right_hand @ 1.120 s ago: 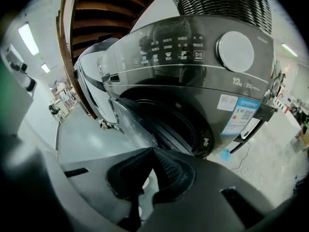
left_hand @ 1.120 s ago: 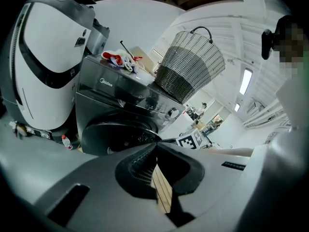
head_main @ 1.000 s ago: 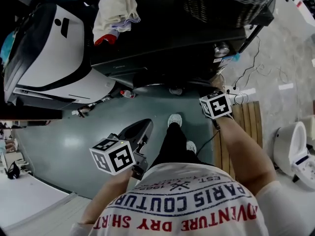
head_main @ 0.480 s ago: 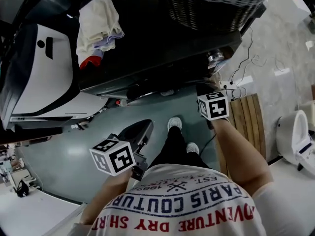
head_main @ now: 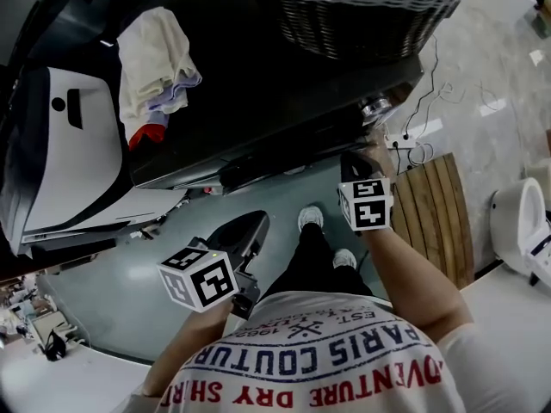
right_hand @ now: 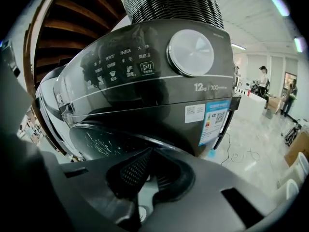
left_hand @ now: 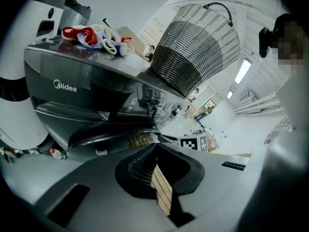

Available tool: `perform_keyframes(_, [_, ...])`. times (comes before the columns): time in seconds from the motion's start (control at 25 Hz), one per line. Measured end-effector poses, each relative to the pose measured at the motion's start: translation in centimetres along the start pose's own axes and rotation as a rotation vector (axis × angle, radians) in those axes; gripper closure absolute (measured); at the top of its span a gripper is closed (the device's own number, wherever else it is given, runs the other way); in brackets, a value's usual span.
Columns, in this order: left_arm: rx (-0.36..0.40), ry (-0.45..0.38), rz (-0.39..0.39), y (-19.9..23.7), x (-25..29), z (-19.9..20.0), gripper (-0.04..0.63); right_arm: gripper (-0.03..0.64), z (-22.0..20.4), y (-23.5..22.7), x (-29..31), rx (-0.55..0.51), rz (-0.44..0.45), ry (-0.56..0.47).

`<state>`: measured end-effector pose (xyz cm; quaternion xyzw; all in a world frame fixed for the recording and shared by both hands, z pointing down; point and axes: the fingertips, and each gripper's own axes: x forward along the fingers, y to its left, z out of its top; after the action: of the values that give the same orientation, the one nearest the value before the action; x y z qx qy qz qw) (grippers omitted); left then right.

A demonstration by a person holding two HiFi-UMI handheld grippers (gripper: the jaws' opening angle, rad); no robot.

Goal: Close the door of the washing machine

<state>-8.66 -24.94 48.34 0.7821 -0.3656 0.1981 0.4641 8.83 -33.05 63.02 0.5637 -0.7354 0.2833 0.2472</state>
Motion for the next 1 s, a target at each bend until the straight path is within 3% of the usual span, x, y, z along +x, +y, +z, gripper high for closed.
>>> perform_keyframes(0.48, [0.003,-0.001,-0.006,0.6,0.1,0.3,0.571,0.595,0.3,-0.1,0.6,0.001,0.026,0.030])
perform_keyframes(0.8, [0.021,-0.042,-0.025,-2.0,-1.3,-0.4,0.571,0.595,0.1,0.4,-1.5,0.064,0.200,0.116])
perform_keyframes(1.0, [0.059,-0.096,-0.060,-4.9,-2.3,-0.6,0.571,0.595,2.5,1.5,-7.7,0.064,0.305,0.042])
